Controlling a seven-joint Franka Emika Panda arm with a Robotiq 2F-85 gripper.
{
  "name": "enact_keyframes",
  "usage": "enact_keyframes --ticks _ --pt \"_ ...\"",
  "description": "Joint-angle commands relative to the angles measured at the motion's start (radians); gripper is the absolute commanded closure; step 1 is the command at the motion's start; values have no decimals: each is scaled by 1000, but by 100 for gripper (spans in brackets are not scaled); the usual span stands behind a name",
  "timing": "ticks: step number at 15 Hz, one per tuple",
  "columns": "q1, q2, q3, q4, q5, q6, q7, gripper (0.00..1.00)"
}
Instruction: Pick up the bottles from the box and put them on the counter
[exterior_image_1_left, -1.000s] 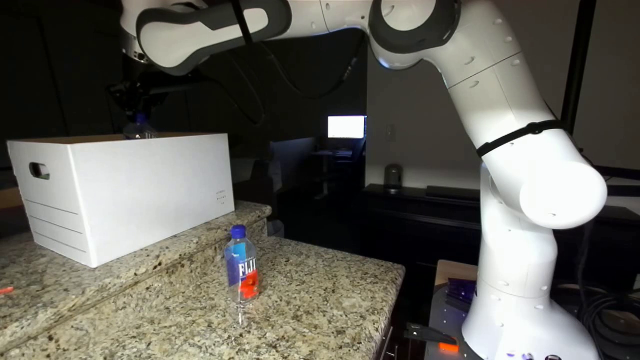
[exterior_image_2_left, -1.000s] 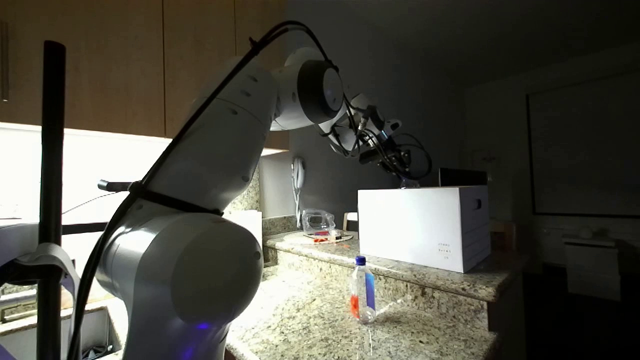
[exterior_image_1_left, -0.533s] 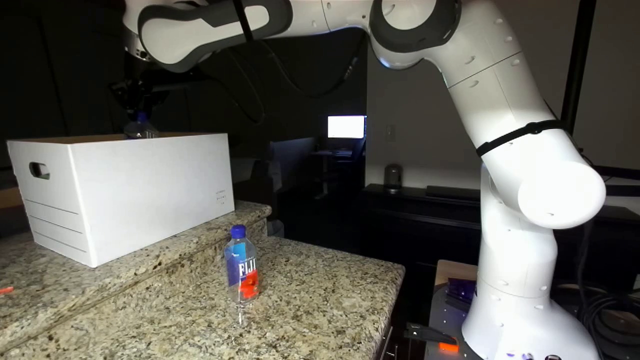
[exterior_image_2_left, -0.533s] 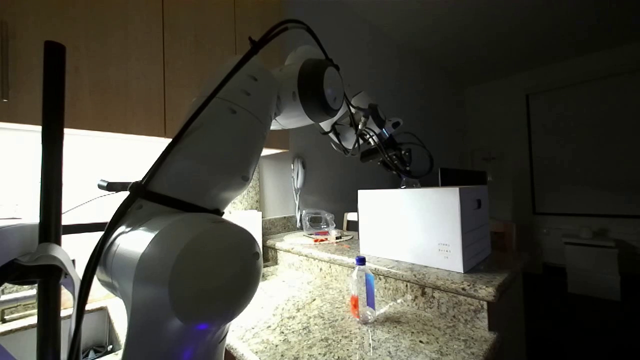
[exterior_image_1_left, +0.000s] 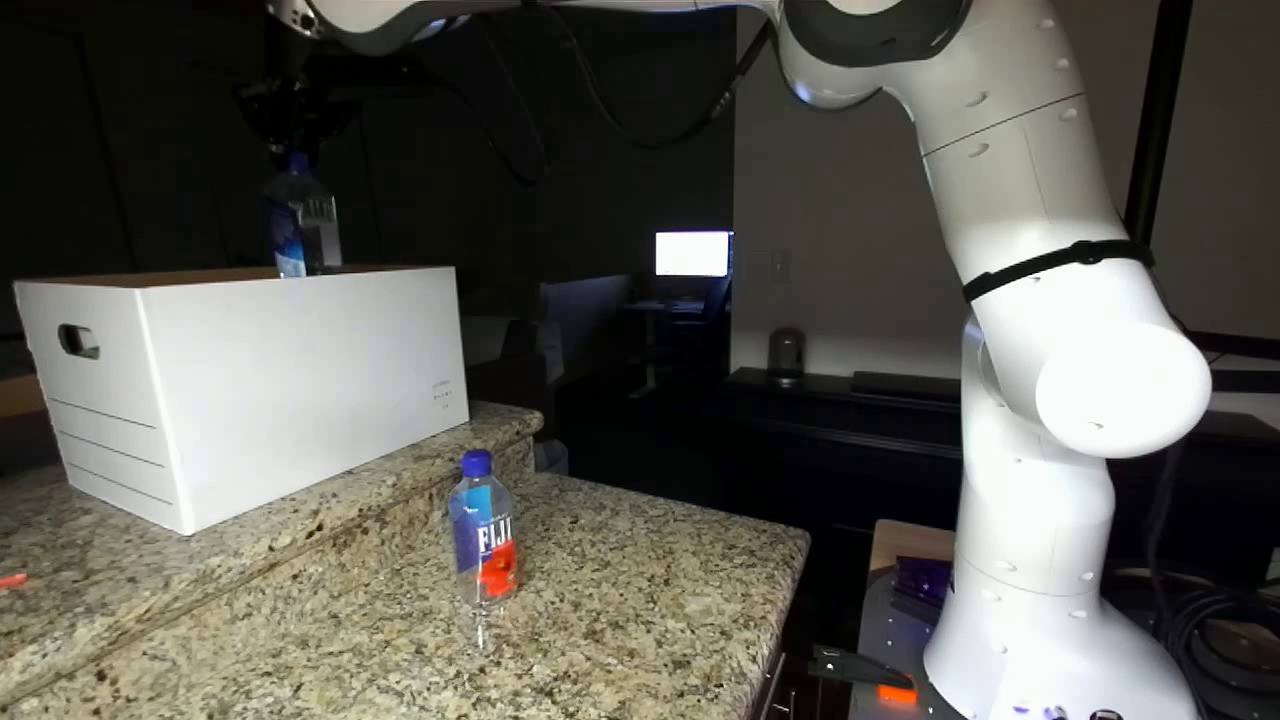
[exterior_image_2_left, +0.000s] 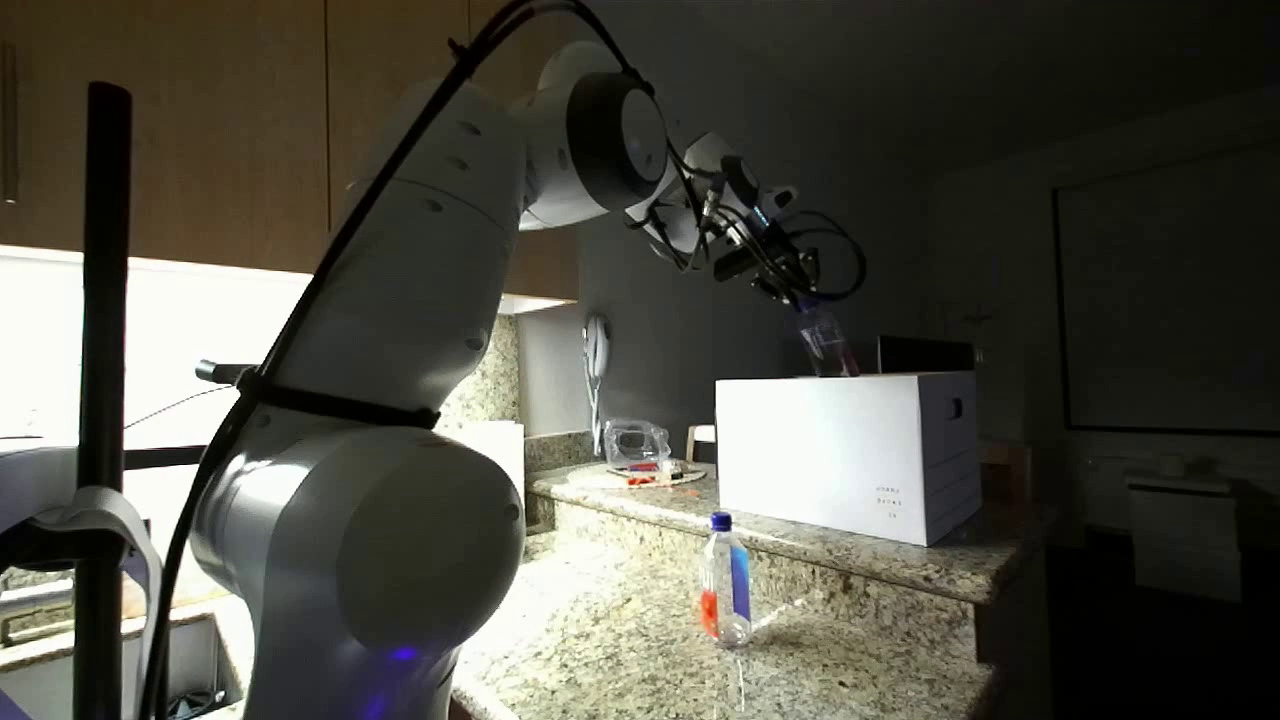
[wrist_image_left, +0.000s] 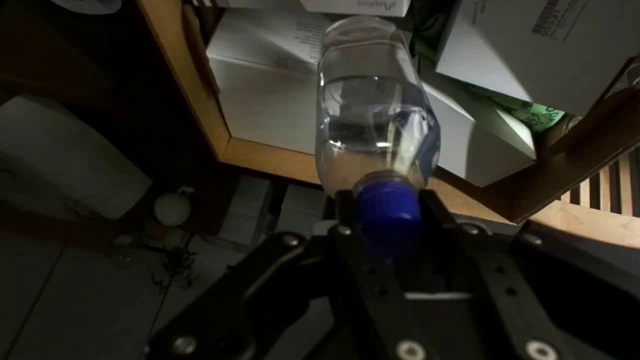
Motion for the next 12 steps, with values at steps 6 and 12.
enact_keyframes --ticks 6,12 --pt "-22 -253 -22 -105 8 -124 -105 84" --pt "-27 -438 -60 -313 32 -200 -172 84"
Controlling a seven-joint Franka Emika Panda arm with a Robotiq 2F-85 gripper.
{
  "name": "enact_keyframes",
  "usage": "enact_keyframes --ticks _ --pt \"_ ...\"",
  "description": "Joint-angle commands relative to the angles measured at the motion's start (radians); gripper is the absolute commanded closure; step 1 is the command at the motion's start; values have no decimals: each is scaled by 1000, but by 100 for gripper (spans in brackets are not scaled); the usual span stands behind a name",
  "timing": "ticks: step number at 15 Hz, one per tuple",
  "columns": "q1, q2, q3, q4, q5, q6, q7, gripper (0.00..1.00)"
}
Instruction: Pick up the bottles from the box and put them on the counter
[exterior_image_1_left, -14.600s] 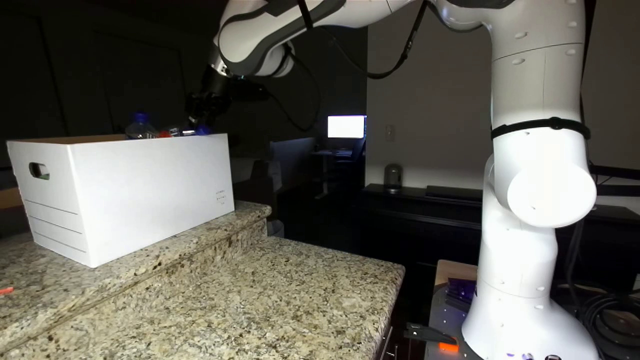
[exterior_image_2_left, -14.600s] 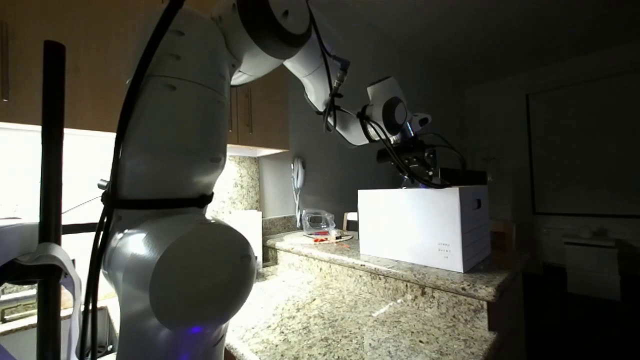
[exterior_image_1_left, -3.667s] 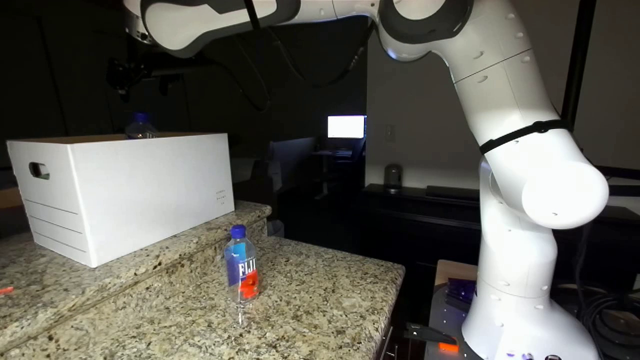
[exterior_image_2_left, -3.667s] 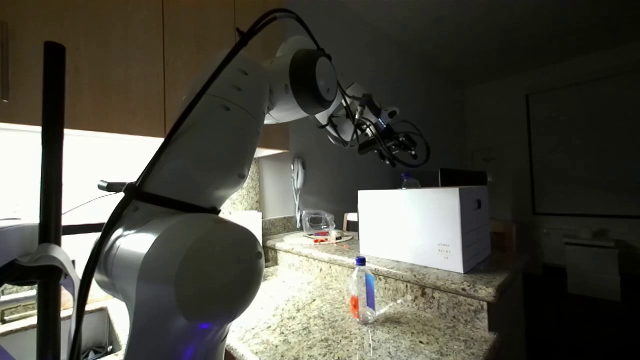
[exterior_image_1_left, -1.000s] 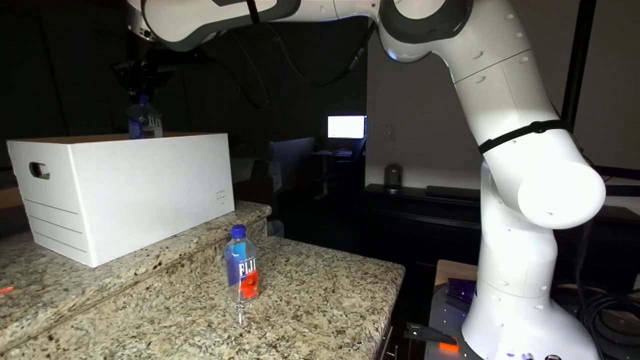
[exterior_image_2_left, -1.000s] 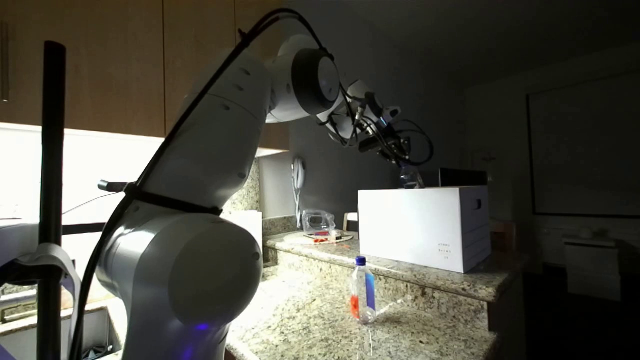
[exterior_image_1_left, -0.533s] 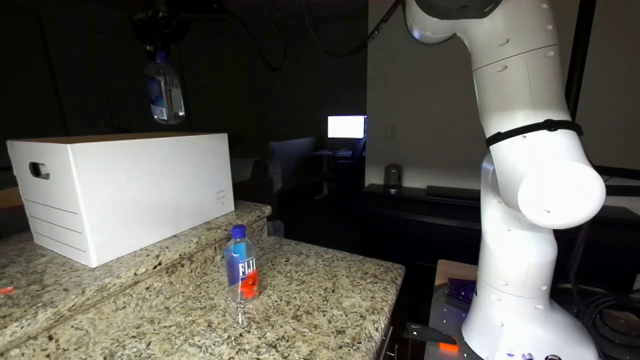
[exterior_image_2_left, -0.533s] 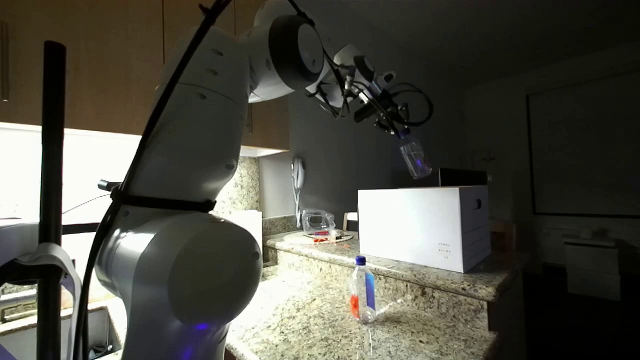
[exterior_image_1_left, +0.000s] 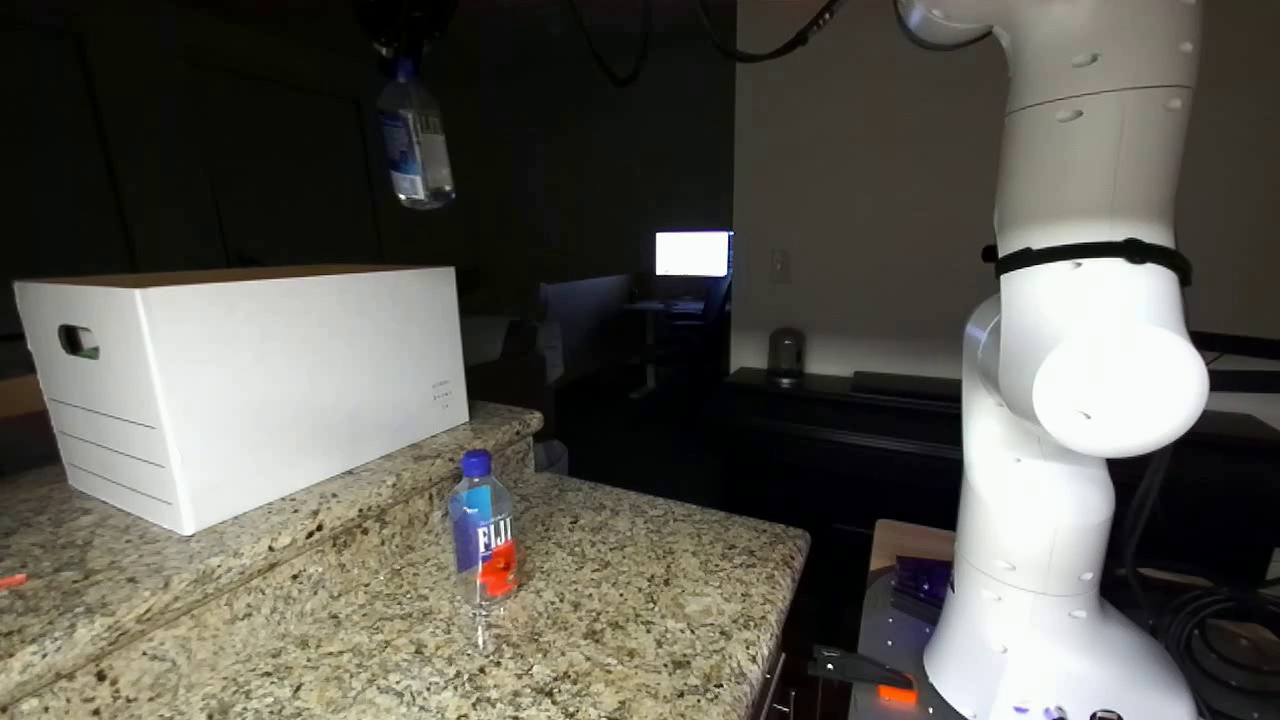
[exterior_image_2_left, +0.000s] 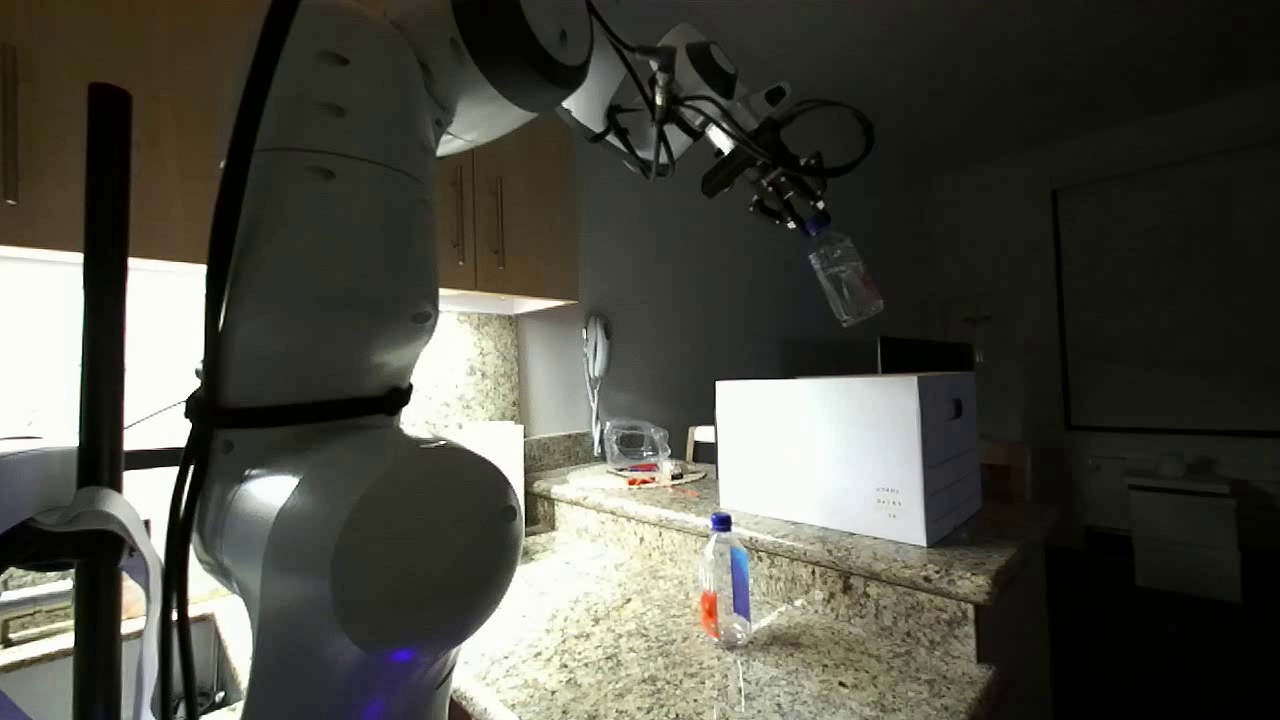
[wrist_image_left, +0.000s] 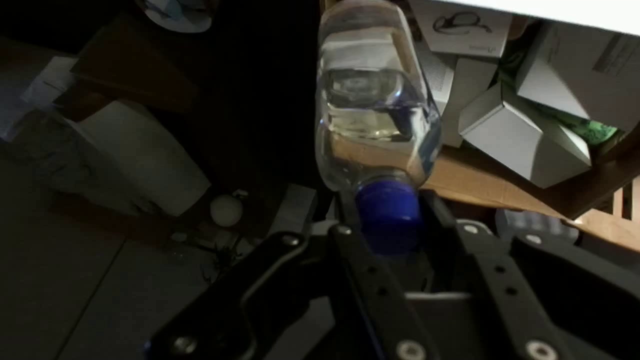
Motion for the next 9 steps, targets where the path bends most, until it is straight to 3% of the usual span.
enact_keyframes --ticks 1,9 --pt "-10 -154 -20 -210 32 -3 -74 84" --pt "-32 -313 -38 -586 170 117 -176 84"
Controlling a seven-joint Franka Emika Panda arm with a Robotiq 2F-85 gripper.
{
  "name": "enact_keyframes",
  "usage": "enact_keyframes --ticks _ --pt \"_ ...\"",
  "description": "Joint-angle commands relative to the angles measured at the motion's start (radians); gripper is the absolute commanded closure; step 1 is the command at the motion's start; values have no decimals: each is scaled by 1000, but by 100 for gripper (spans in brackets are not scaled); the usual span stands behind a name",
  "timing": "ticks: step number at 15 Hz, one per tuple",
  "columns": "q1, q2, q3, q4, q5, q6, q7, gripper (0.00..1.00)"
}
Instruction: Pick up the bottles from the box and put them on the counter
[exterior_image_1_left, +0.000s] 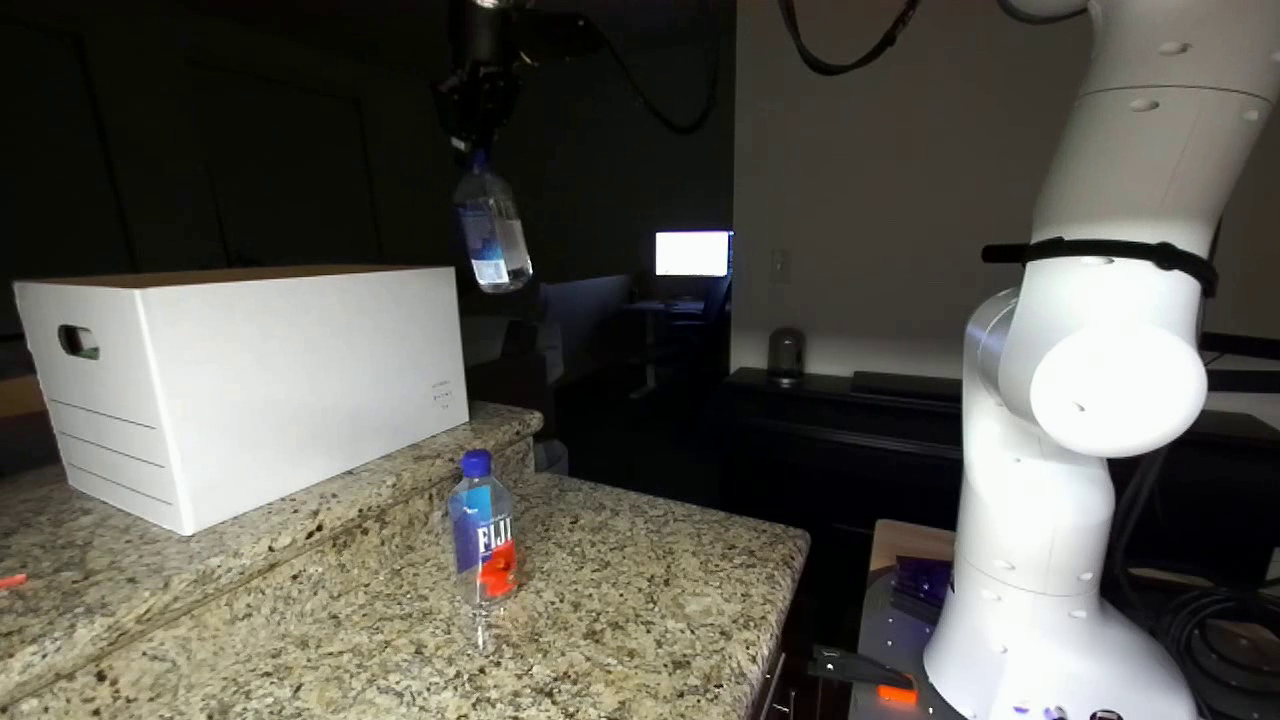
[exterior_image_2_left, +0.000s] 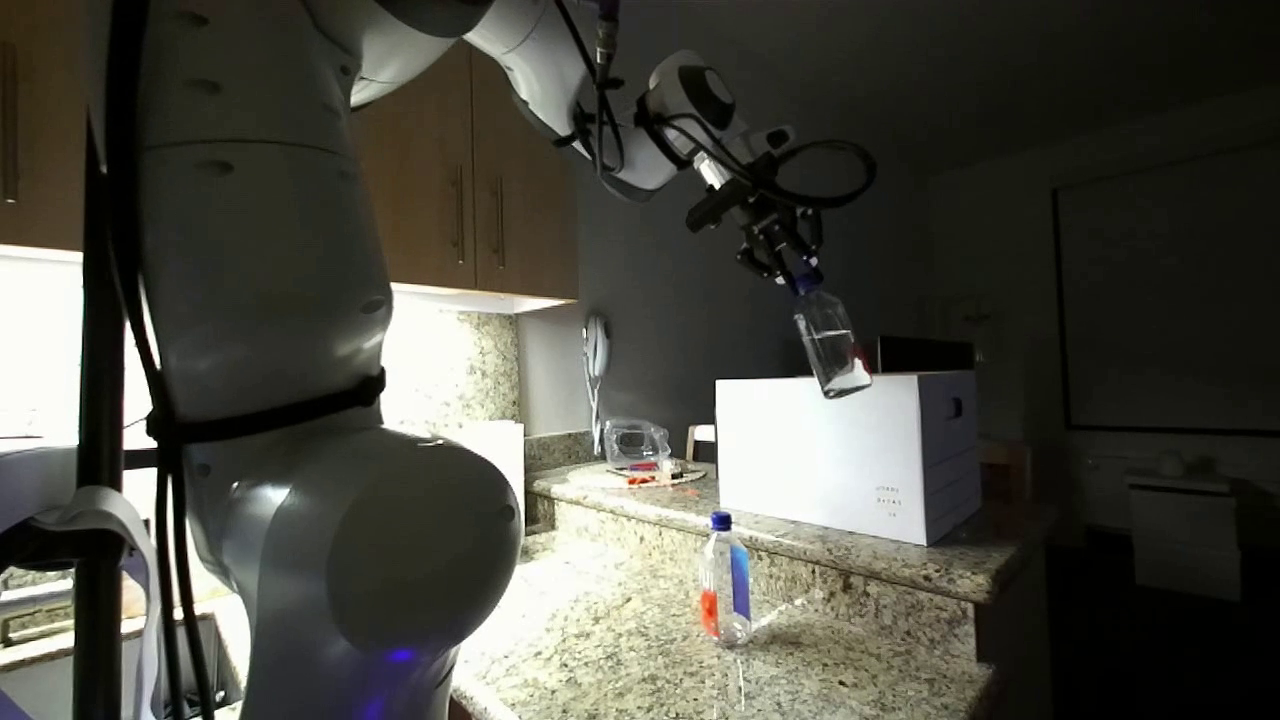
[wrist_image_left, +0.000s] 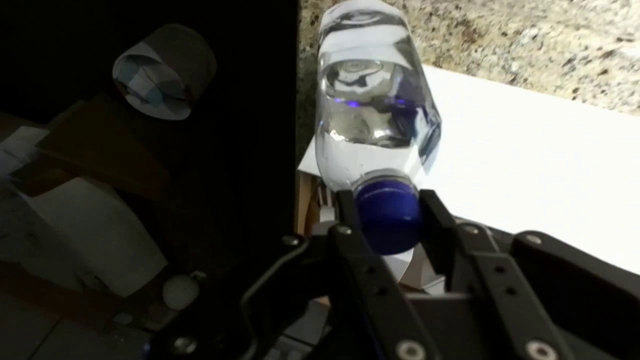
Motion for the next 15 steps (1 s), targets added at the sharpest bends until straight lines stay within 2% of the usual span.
enact_keyframes --ticks 1,5,9,13,15 --pt "-21 -97 -17 -199 103 115 -103 84" --pt "-21 -135 -60 -389 221 247 -179 84" --pt "6 -159 -112 -567 390 376 -320 85" --pt "34 -157 -144 -685 543 465 -451 85" --pt "34 -156 -142 -730 561 522 -475 85"
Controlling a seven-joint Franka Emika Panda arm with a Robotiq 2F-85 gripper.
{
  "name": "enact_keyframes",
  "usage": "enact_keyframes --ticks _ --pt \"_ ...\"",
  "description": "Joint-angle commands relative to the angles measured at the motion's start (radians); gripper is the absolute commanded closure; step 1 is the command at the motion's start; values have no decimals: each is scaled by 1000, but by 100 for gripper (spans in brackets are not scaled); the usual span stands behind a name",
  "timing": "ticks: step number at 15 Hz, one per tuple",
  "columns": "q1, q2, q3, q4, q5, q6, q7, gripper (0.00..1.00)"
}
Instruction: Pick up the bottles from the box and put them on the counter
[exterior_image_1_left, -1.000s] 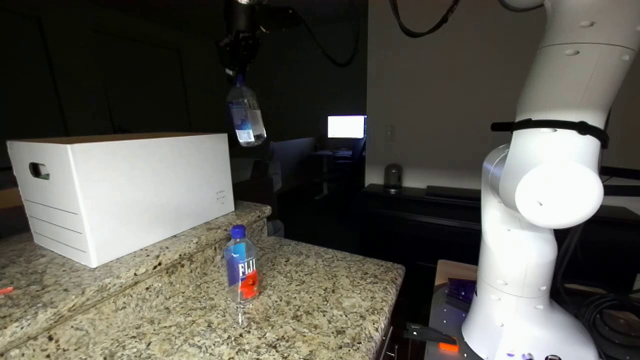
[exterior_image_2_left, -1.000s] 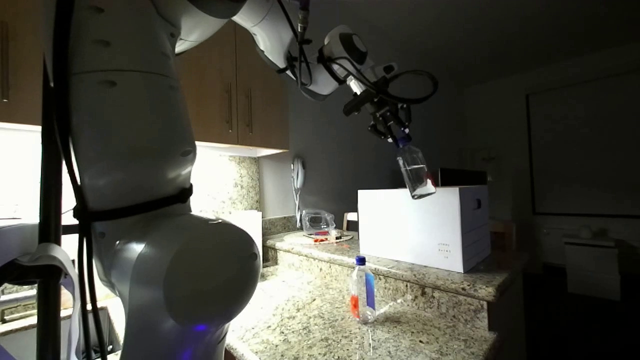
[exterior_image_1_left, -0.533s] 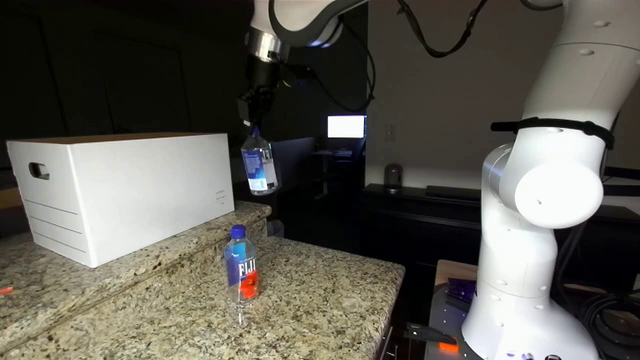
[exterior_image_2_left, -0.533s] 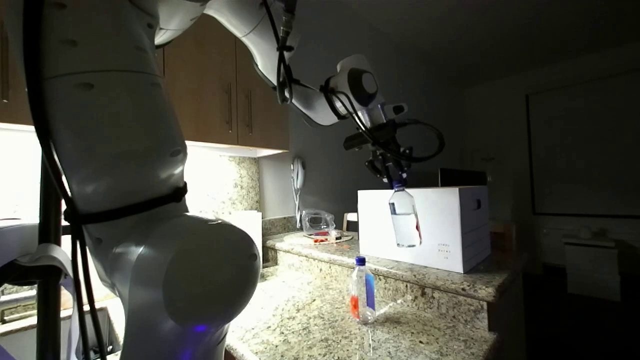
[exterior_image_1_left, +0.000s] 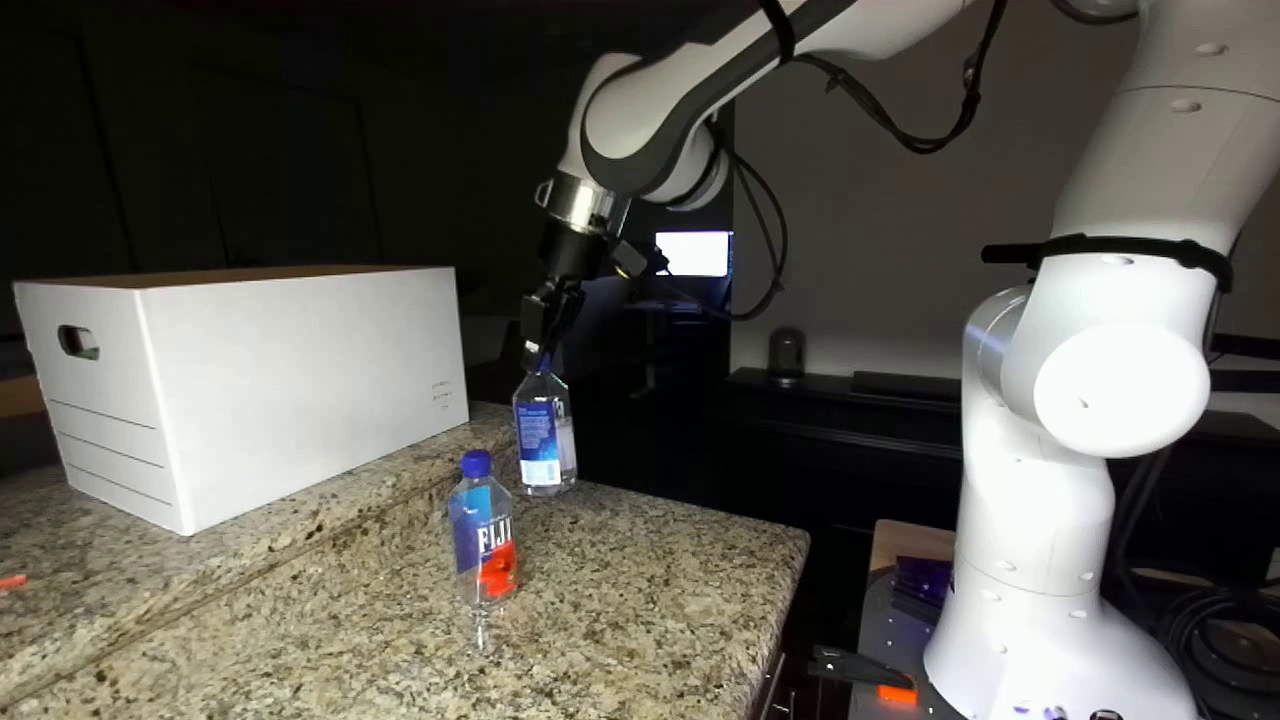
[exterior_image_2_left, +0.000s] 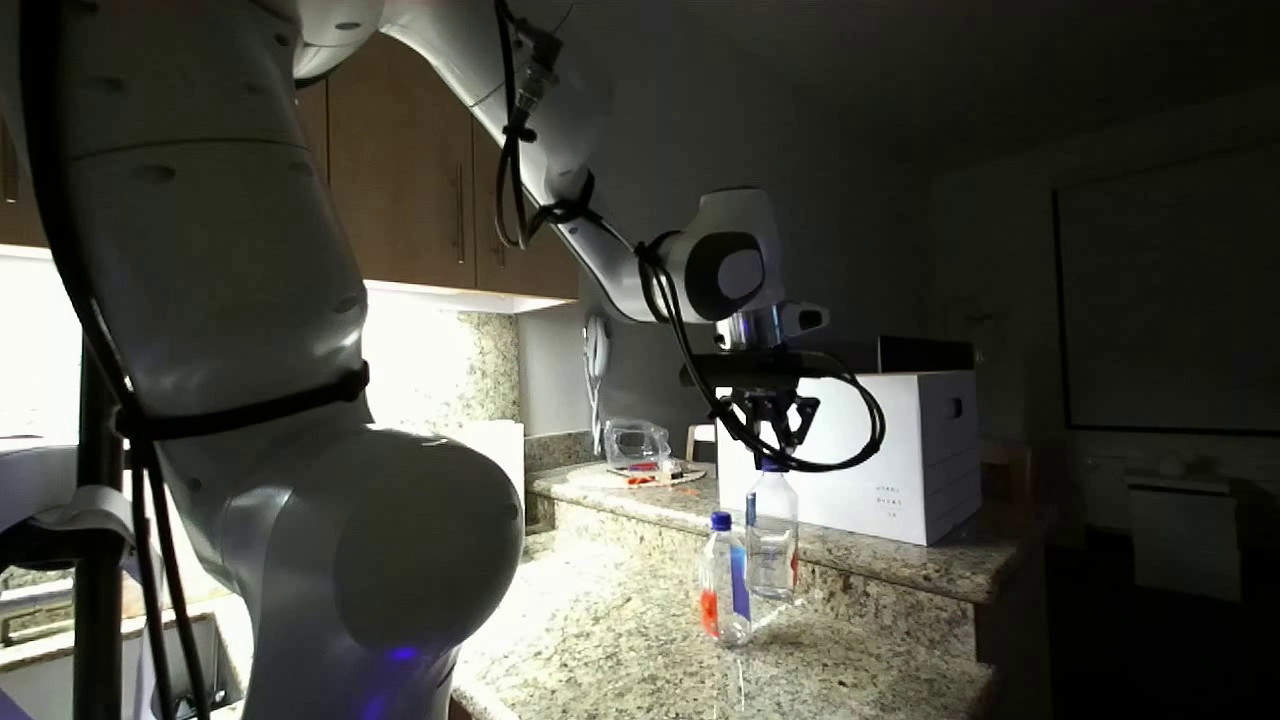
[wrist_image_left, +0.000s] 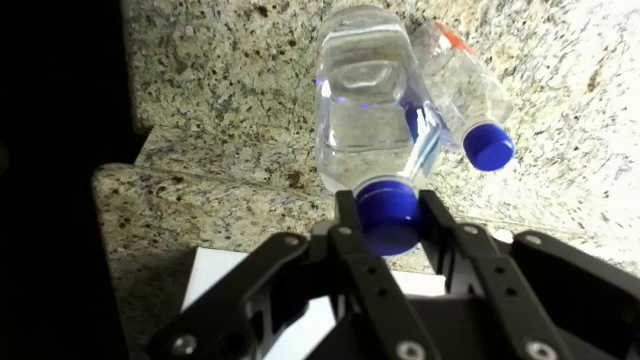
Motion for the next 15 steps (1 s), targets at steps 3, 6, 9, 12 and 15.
enact_keyframes --ticks 3,6,9,12,15 --pt "21 -43 -12 -123 59 173 -89 85" --pt "36 -37 -15 -165 48 301 -101 85" --pt "82 -28 -42 -204 61 424 -117 85" --pt "130 -28 -87 -228 64 447 -119 85" --pt "148 -29 -114 -243 38 435 -102 85"
